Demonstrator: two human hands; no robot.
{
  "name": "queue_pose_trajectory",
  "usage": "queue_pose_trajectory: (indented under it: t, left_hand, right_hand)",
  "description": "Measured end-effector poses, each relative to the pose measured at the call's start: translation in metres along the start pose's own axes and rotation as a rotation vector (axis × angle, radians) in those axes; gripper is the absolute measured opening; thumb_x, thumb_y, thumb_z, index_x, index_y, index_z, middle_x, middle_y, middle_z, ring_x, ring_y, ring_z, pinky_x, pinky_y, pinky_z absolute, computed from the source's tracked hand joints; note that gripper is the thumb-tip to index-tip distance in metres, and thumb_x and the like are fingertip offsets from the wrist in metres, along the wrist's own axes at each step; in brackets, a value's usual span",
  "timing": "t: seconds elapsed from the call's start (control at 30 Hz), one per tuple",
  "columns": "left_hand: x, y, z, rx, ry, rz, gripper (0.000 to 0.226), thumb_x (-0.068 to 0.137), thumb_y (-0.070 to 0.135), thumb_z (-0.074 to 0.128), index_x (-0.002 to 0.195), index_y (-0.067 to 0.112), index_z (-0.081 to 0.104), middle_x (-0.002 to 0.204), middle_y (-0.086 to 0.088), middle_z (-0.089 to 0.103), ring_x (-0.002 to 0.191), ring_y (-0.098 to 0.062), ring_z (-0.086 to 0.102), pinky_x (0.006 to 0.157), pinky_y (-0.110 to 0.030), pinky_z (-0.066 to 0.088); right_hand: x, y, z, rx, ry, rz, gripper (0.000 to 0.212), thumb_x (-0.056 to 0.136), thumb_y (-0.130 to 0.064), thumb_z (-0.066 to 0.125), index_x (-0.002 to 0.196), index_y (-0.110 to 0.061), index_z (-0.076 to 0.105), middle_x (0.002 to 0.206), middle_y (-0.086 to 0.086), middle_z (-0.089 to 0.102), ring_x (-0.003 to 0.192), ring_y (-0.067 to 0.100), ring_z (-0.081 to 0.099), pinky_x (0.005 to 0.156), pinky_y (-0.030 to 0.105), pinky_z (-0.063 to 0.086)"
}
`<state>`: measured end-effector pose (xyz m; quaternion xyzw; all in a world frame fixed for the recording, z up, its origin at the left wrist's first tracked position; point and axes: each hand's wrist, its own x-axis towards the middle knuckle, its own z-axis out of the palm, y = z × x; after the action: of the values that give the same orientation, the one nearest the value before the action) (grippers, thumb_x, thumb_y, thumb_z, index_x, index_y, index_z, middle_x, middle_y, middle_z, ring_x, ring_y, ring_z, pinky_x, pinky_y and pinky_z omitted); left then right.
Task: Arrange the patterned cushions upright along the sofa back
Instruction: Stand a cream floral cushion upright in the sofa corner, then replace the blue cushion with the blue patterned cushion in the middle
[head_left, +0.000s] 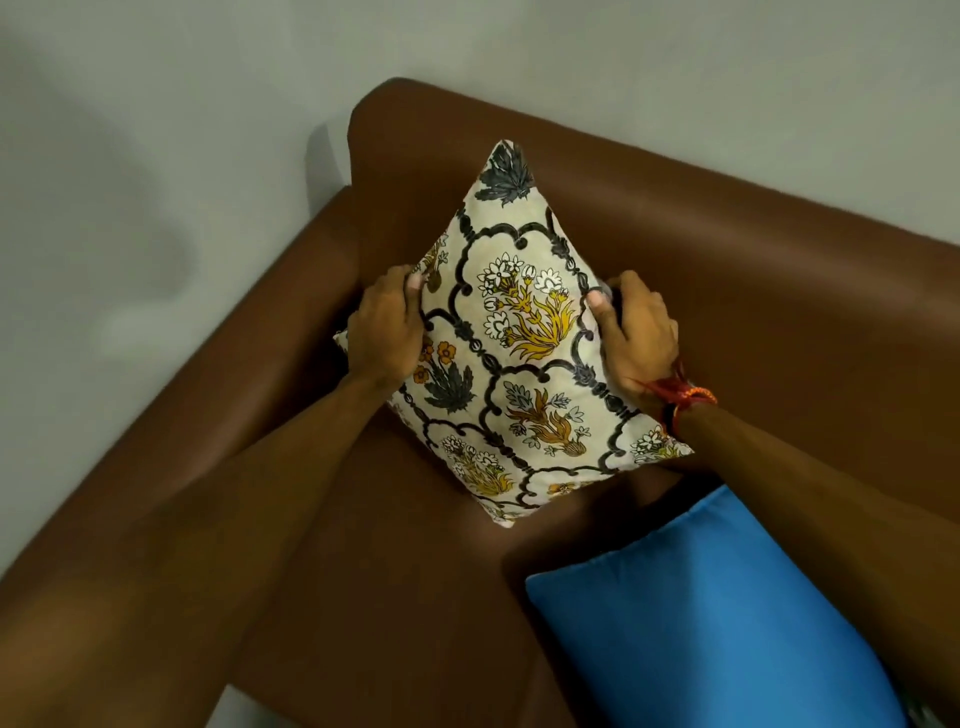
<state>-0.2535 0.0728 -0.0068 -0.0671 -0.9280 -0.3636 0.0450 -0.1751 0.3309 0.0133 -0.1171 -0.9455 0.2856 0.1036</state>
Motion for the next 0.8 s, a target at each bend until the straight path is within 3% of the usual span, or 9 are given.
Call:
queue_pose_trajectory:
  t: [0.1, 0.17, 0.27, 0.37, 0.53, 0.63, 0.73, 0.8]
  left_hand:
    - [-0.007, 0.004, 0.0, 0.021, 0.063, 0.058, 0.042, 0.115, 0.031, 0.036, 0.145, 0.008, 0.053, 0.139, -0.012, 0.061, 0.129, -0.028, 0.057, 0.11, -0.054, 0.046]
    - [-0.015, 0.014, 0.001, 0.057, 0.121, 0.13, 0.043, 0.114, 0.033, 0.04, 0.148, 0.009, 0.05, 0.143, -0.012, 0.056, 0.13, -0.027, 0.055, 0.109, -0.049, 0.045]
    - [-0.036, 0.039, 0.007, 0.126, 0.198, 0.315, 0.044, 0.11, 0.034, 0.049, 0.147, 0.009, 0.052, 0.144, -0.015, 0.053, 0.129, -0.028, 0.054, 0.105, -0.045, 0.045]
    - [-0.066, 0.067, 0.023, 0.228, 0.191, 0.476, 0.047, 0.109, 0.039, 0.048, 0.148, 0.013, 0.051, 0.148, -0.014, 0.051, 0.136, -0.028, 0.048, 0.112, -0.047, 0.041]
    - [-0.149, 0.101, 0.078, 0.355, -0.065, 0.656, 0.053, 0.105, 0.039, 0.053, 0.152, 0.018, 0.045, 0.154, -0.009, 0.049, 0.144, -0.03, 0.043, 0.117, -0.066, 0.033]
    - [-0.206, 0.103, 0.115, 0.397, -0.238, 0.736, 0.061, 0.1, 0.044, 0.058, 0.154, 0.017, 0.048, 0.157, -0.008, 0.05, 0.148, -0.032, 0.044, 0.12, -0.068, 0.03]
    - [-0.266, 0.096, 0.157, 0.443, -0.536, 0.904, 0.086, 0.093, 0.066, 0.058, 0.16, 0.015, 0.039, 0.163, -0.01, 0.043, 0.153, -0.033, 0.039, 0.121, -0.07, 0.028]
    - [-0.304, 0.075, 0.172, 0.589, -0.722, 1.027, 0.113, 0.081, 0.08, 0.06, 0.165, 0.015, 0.024, 0.171, -0.011, 0.028, 0.16, -0.037, 0.023, 0.124, -0.072, 0.016]
  right_hand:
    - [-0.004, -0.003, -0.003, -0.014, 0.012, -0.014, 0.044, 0.108, -0.049, 0.033, 0.123, -0.013, 0.054, 0.117, 0.007, 0.063, 0.107, 0.031, 0.055, 0.091, 0.047, 0.04]
    - [-0.008, -0.004, -0.006, -0.017, 0.009, -0.016, 0.045, 0.109, -0.048, 0.034, 0.133, -0.014, 0.053, 0.127, 0.008, 0.062, 0.115, 0.03, 0.054, 0.096, 0.049, 0.04]
    - [-0.019, 0.002, -0.017, -0.038, -0.014, -0.028, 0.047, 0.109, -0.048, 0.036, 0.139, -0.015, 0.052, 0.134, 0.009, 0.06, 0.121, 0.032, 0.052, 0.099, 0.05, 0.039]
    - [-0.038, 0.017, -0.035, -0.104, -0.041, -0.036, 0.048, 0.109, -0.048, 0.035, 0.141, -0.015, 0.051, 0.136, 0.01, 0.058, 0.123, 0.034, 0.051, 0.099, 0.051, 0.039]
    - [-0.092, 0.071, -0.066, -0.234, -0.093, 0.003, 0.051, 0.108, -0.047, 0.038, 0.146, -0.015, 0.049, 0.141, 0.01, 0.056, 0.127, 0.036, 0.05, 0.103, 0.053, 0.041]
    - [-0.132, 0.11, -0.076, -0.28, -0.145, 0.063, 0.051, 0.108, -0.046, 0.04, 0.146, -0.014, 0.049, 0.14, 0.013, 0.056, 0.127, 0.038, 0.051, 0.102, 0.053, 0.043]
    - [-0.183, 0.164, -0.085, -0.355, -0.268, 0.091, 0.053, 0.107, -0.045, 0.043, 0.148, -0.012, 0.048, 0.142, 0.014, 0.055, 0.127, 0.04, 0.052, 0.101, 0.053, 0.043]
    - [-0.217, 0.192, -0.087, -0.396, -0.368, 0.045, 0.054, 0.105, -0.045, 0.047, 0.149, -0.013, 0.048, 0.146, 0.013, 0.054, 0.126, 0.039, 0.053, 0.1, 0.053, 0.045]
